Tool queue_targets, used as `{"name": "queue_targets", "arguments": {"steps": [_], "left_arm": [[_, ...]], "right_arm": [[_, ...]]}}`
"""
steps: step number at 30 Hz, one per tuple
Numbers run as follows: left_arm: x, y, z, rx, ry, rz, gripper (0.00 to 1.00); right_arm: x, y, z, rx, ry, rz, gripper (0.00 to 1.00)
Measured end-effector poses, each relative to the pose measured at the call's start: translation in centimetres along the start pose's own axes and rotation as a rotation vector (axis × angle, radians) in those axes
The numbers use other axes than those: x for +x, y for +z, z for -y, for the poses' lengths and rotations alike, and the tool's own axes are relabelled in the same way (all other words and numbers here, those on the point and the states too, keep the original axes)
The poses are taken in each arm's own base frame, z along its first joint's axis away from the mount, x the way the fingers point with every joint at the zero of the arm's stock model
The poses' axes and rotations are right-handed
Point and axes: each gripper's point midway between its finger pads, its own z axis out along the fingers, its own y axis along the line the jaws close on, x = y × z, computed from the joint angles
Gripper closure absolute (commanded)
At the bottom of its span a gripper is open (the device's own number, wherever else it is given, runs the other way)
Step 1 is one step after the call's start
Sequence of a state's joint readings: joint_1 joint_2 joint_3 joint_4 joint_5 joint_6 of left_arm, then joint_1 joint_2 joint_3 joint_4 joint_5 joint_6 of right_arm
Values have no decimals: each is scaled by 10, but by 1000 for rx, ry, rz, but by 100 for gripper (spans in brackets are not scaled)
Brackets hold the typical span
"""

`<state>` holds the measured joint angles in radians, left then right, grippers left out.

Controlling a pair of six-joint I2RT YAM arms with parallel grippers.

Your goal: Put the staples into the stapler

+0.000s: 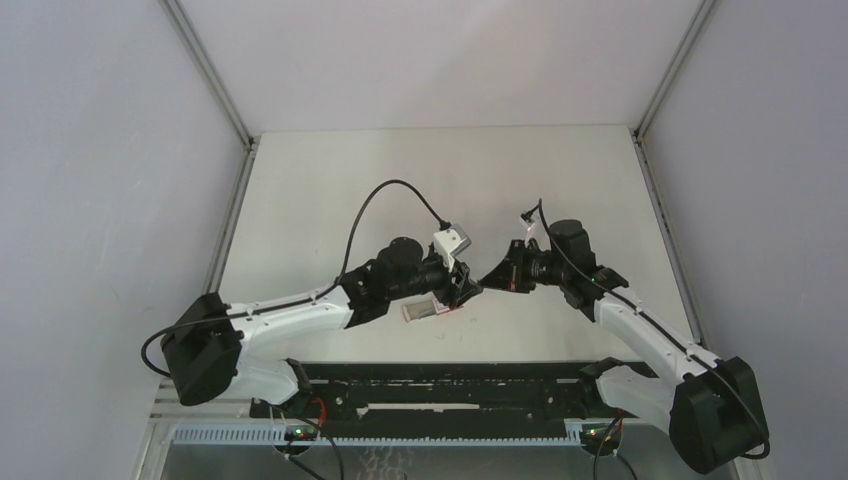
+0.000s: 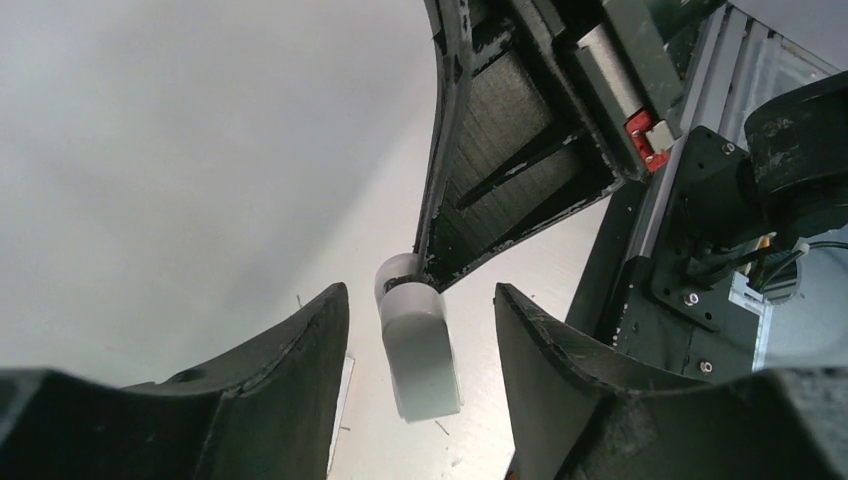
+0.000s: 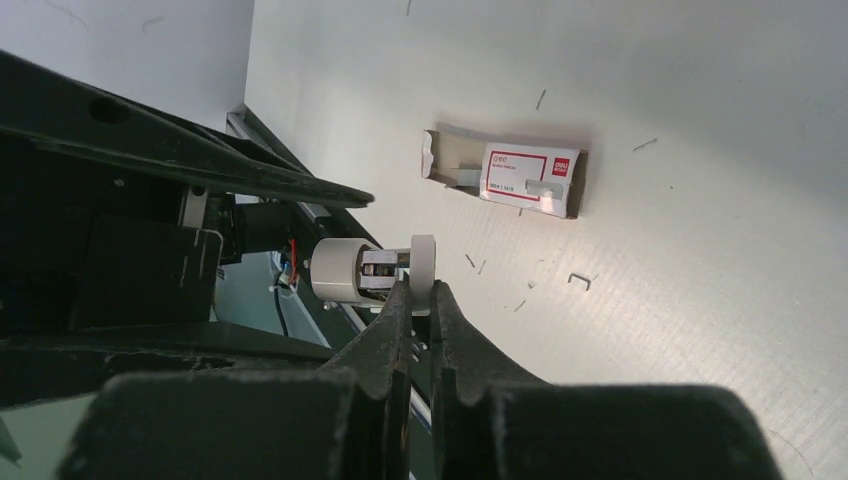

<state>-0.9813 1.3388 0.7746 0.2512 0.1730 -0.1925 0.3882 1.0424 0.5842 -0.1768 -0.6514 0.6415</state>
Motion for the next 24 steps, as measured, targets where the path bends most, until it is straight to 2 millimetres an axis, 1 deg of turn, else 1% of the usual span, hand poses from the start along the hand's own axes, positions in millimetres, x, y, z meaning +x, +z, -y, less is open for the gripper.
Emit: {"name": "queue_targets", "arguments": {"steps": [6, 8, 10, 16, 17, 24], "left_arm": [[14, 3, -4, -9, -20, -48, 43], [17, 3, -5, -11, -27, -56, 48], [17, 4, -5, -12, -32, -58, 58], [19, 4, -3, -4, -58, -62, 96], [19, 4, -3, -2, -56, -62, 99], [12, 4, -3, -1, -61, -32, 100]], "right_arm": [[1, 0, -2, -5, -20, -1, 100], [1, 0, -2, -5, -22, 0, 100], [1, 0, -2, -5, -24, 0, 100], [0, 0, 0, 9, -27, 9, 100], [-1, 0, 1, 13, -29, 13, 100], [-8, -5, 4, 42, -4, 56, 100]]}}
